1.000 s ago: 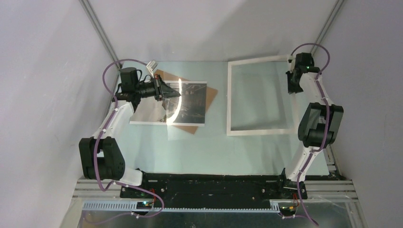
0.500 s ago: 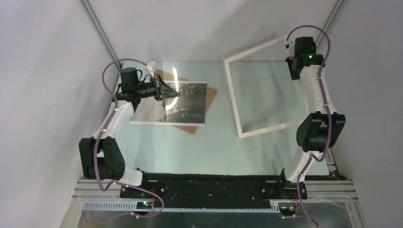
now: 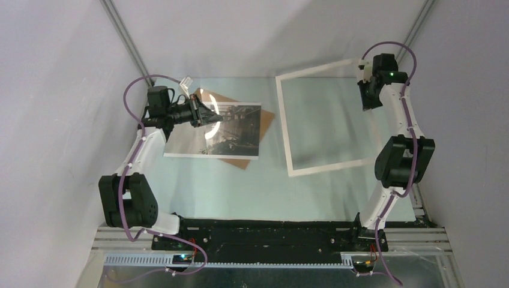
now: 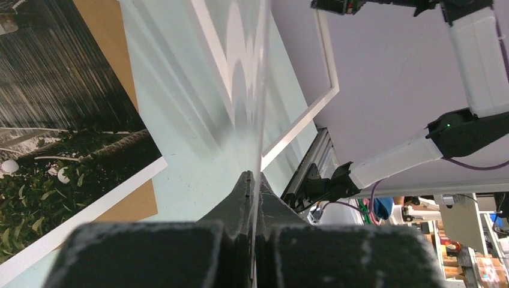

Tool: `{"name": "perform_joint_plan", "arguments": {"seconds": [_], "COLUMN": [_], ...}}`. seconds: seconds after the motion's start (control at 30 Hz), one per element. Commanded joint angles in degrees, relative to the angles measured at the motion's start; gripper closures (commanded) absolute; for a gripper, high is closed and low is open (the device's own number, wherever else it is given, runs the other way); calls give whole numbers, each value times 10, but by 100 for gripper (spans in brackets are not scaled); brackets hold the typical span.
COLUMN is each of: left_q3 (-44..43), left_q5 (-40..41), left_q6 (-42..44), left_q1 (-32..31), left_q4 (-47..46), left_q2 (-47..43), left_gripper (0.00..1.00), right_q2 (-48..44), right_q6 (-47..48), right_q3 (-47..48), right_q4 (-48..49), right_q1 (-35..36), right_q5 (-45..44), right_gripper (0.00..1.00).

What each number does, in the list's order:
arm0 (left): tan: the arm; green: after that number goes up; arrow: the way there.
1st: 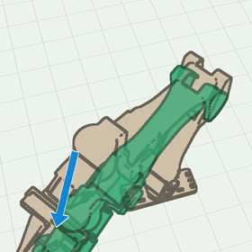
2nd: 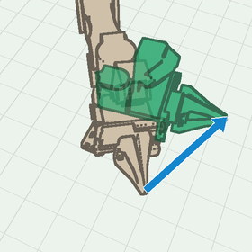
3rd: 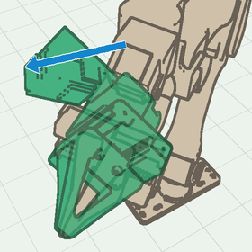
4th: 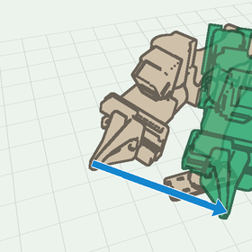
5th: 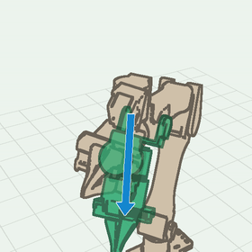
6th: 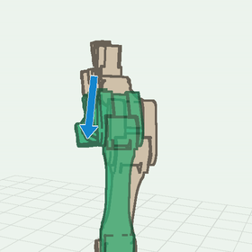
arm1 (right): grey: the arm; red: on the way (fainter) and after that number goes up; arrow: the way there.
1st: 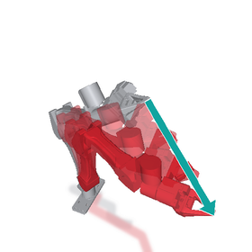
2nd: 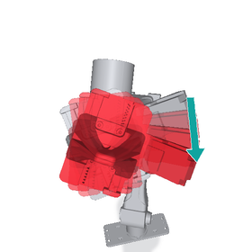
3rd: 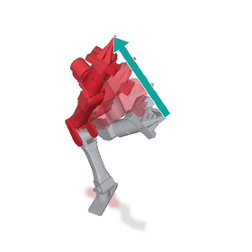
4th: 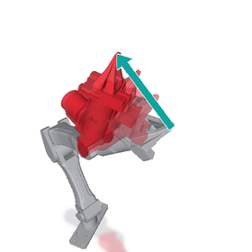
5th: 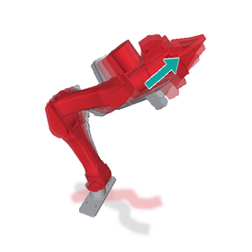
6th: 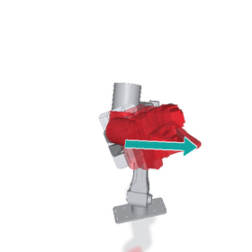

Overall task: Put the photo into the frame
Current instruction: Adjust the photo frame at the center of the board.

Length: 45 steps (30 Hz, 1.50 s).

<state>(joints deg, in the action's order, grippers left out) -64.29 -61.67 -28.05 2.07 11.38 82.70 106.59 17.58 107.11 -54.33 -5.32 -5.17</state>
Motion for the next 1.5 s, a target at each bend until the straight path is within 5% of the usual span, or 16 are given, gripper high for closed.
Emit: {"name": "perform_joint_plan", "arguments": {"seconds": [0.0,0.4,0.73,1.2,1.47], "left_q3": [-11,-5,-6,-14,-18], "left_q5": [-21,-36,-36,-34,-44], "left_q6": [13,5,4,-4,-10], "left_q1": [11,37,41,49,80], "left_q4": [-7,1,2,3,2], "left_q2": [-39,-70,-74,-83,-87], "left_gripper": [100,100,100,100,100], "right_q2": [26,106,128,138,85], "right_q6": [-34,-51,-44,-45,-60], "right_q3": [-19,-118,-141,-139,-131], "right_q4": [25,106,140,154,160], "right_q1": [-8,-14,-7,11,66], "right_q5": [82,164,129,99,92], "right_gripper": [100,100,100,57,14]}}
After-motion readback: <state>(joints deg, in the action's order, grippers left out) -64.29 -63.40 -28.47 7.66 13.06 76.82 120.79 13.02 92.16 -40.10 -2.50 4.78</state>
